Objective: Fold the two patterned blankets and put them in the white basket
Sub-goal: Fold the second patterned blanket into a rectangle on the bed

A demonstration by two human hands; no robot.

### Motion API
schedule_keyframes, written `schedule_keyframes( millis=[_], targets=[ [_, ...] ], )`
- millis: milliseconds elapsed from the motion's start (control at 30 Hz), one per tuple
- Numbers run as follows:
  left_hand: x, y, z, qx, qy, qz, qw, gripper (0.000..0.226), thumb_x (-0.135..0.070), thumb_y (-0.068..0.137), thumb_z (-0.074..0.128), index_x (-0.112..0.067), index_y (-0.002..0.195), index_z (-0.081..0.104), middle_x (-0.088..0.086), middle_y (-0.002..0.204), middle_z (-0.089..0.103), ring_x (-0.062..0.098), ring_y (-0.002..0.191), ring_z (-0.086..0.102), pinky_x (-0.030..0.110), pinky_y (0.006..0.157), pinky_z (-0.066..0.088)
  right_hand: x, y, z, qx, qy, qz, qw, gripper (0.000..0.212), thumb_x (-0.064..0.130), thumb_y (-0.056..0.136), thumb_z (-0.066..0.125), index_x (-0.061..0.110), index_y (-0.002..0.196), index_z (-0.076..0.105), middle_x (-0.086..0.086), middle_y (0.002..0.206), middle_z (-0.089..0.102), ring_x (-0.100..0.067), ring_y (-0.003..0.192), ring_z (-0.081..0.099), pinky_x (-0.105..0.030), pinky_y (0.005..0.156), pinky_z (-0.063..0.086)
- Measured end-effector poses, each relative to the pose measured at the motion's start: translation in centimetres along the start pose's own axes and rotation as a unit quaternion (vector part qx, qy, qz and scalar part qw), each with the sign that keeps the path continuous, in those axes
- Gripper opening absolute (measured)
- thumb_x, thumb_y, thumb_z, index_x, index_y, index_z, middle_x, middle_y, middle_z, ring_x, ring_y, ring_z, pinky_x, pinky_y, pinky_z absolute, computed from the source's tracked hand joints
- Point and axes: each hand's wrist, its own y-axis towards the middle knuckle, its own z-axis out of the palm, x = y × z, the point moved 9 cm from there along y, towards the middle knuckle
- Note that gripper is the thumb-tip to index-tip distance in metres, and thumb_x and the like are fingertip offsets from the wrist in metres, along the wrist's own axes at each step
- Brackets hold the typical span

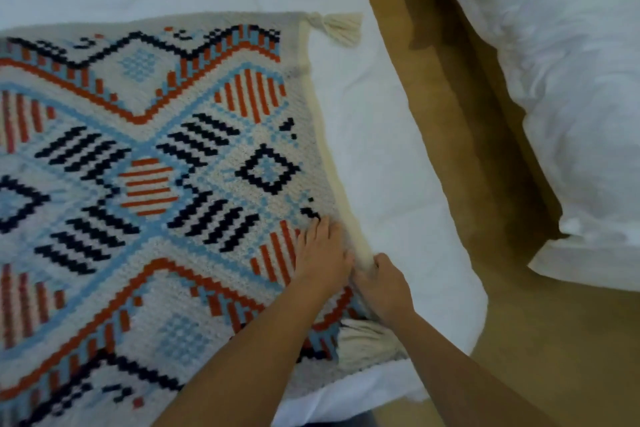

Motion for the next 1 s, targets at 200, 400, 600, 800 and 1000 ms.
schedule_keyframes(
  millis=[200, 400, 600, 800, 1000],
  targets=[
    [-1.7, -5.4, 5.3, -0.002, -0.032, 0.007, 0.999, 0.055, -0.033, 0.098, 0.032, -0.010, 0.147, 0.018, 0.009, 0.156, 0.014, 0.026, 0.142, 0.014, 0.040, 0.117, 0.016, -6.7, -5.1, 1.2, 0.025, -0.054, 0.028, 0.998, 0.015, 0.032, 0.086, 0.053, 0.018, 0.083, 0.048, 0.001, 0.079, 0.054, -0.016, 0.068, 0.051, -0.027, 0.061, 0.041],
    [-2.2, -10.9, 7.7, -0.016, -0.252, -0.033, 0.967, 0.041, -0.048, 0.094, 0.040, -0.016, 0.073, 0.053, 0.003, 0.072, 0.058, 0.020, 0.071, 0.057, 0.035, 0.071, 0.049, -4.6, -10.4, 1.1, 0.018, 0.006, -0.076, 0.997, 0.015, 0.017, 0.093, 0.045, 0.013, 0.082, 0.054, -0.002, 0.077, 0.058, -0.019, 0.075, 0.054, -0.035, 0.073, 0.048],
    [2.3, -15.7, 3.7, -0.108, -0.344, -0.120, 0.925, 0.044, -0.041, 0.091, 0.051, -0.015, 0.057, 0.043, 0.001, 0.055, 0.043, 0.014, 0.050, 0.042, 0.026, 0.049, 0.033, 1.5, -15.3, 3.4, 0.050, 0.020, -0.175, 0.983, 0.022, 0.011, 0.092, 0.044, 0.014, 0.075, 0.056, -0.004, 0.076, 0.064, -0.014, 0.066, 0.056, -0.019, 0.061, 0.044],
    [10.4, -23.3, -2.2, -0.216, -0.370, -0.171, 0.887, 0.020, -0.018, 0.099, 0.036, -0.006, 0.084, 0.044, 0.008, 0.078, 0.047, 0.023, 0.076, 0.045, 0.034, 0.067, 0.041, 10.2, -22.1, 7.5, 0.083, 0.032, -0.293, 0.952, 0.014, 0.005, 0.084, 0.051, 0.014, 0.074, 0.054, -0.001, 0.072, 0.059, -0.014, 0.064, 0.051, -0.015, 0.051, 0.036],
    [18.5, -31.0, -8.3, -0.324, -0.361, -0.168, 0.858, 0.021, -0.022, 0.100, 0.032, -0.009, 0.087, 0.041, 0.005, 0.076, 0.046, 0.017, 0.065, 0.043, 0.030, 0.057, 0.031, 19.5, -25.9, 9.0, 0.052, 0.066, -0.314, 0.946, 0.015, 0.026, 0.089, 0.053, 0.020, 0.075, 0.053, 0.008, 0.070, 0.054, -0.012, 0.069, 0.053, -0.020, 0.055, 0.037]
  ],
)
